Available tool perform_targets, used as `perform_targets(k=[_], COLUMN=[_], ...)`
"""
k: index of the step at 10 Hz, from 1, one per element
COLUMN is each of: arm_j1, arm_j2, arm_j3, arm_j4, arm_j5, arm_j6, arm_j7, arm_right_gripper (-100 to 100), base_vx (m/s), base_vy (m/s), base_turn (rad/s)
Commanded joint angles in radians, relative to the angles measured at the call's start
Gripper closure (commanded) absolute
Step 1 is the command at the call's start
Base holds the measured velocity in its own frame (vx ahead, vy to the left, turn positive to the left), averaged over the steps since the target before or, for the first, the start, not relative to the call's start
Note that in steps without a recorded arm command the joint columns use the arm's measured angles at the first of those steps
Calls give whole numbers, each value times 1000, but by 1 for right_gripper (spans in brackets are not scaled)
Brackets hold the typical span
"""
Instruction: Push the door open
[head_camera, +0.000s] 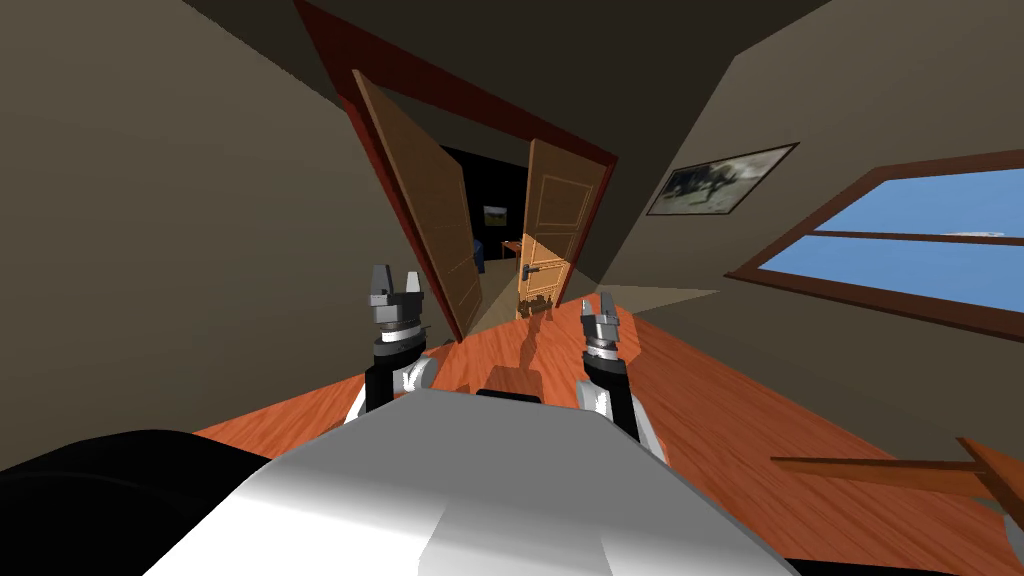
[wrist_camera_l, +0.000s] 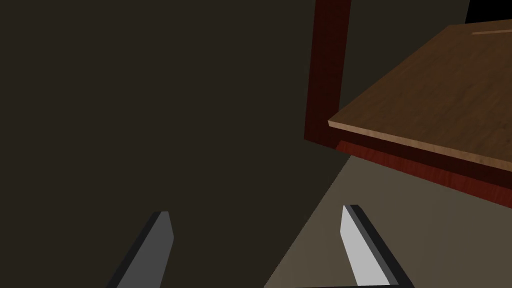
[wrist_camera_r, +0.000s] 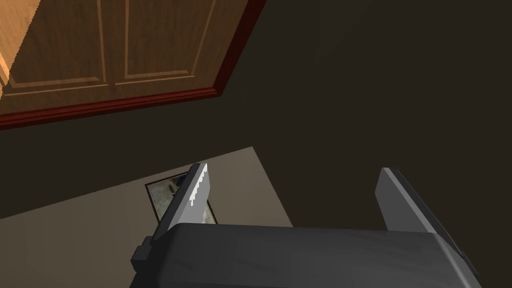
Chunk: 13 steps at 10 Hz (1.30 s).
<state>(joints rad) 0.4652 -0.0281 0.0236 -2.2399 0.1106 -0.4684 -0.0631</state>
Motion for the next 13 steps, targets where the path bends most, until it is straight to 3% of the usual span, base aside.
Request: perform_targets(k=[1, 13], arm_j1=[-16, -123], arm_j2=[-12, -116], arm_j3=[-1, 3], arm_j4=[33, 284], arm_j5=[9, 91], arm_j6=[-11, -97], arm_j7=[-20, -189], arm_right_gripper=[-100, -100], base_vx=[124, 113], base_vy=[20, 11], base_turn=[-2, -2])
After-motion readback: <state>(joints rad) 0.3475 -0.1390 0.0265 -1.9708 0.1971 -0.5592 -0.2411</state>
